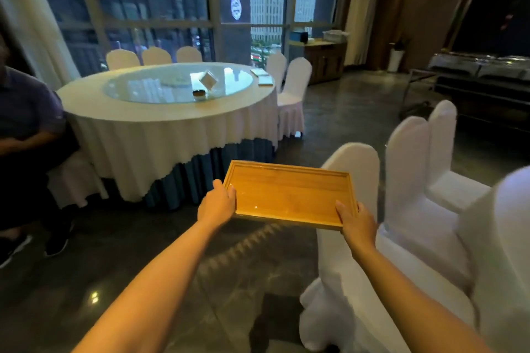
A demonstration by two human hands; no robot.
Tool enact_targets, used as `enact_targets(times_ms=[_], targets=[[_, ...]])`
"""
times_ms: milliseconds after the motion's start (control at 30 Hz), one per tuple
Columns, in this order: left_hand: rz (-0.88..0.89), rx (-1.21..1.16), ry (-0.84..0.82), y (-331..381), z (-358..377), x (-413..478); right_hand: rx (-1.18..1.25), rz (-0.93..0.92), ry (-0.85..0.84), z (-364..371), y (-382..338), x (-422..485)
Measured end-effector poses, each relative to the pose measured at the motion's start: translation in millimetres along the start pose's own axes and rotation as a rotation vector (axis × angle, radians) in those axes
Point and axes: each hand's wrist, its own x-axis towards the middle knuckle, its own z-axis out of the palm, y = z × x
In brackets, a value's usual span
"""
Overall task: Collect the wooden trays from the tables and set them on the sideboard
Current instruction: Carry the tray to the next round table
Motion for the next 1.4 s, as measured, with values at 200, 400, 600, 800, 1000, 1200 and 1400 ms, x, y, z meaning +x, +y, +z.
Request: enact_targets(times_ms=[200, 400, 600, 800, 1000, 1200, 1400], targets=[[-0.022, -0.025, 0.074, 5.4, -9.6, 153.3, -0.028, -0.070, -0.022, 88.9, -51.2, 130.9], [-0.013, -0.059, 0.058, -21.2, 12.7, 325.9, -0.065, -0.092, 0.010, 203.7, -67.1, 253.6], [0.029, -0.076, -0.019, -29.4, 33.5, 506.2, -0.106, -0.024, 0.081, 313.9, -83.7, 379.5], [0.054, -0.049, -0.086, -9.4, 56.6, 661.5, -0.121, 0.009, 0.129, 380.8, -107.6, 504.7], [0.046, -0.081, -0.117, 15.1, 125.0, 802.9, -0.129, 0.022, 0.163, 435.8, -90.7, 649.6], [0.009, -0.054, -0.154, 63.2, 197.5, 952.8, -0.132, 0.073, 0.111, 477.4, -73.4, 815.2], [-0.033, 0.047, -0.153, 130.5, 236.9, 1096.7, -0.167, 0.041, 0.092, 501.1, -98.5, 989.9]])
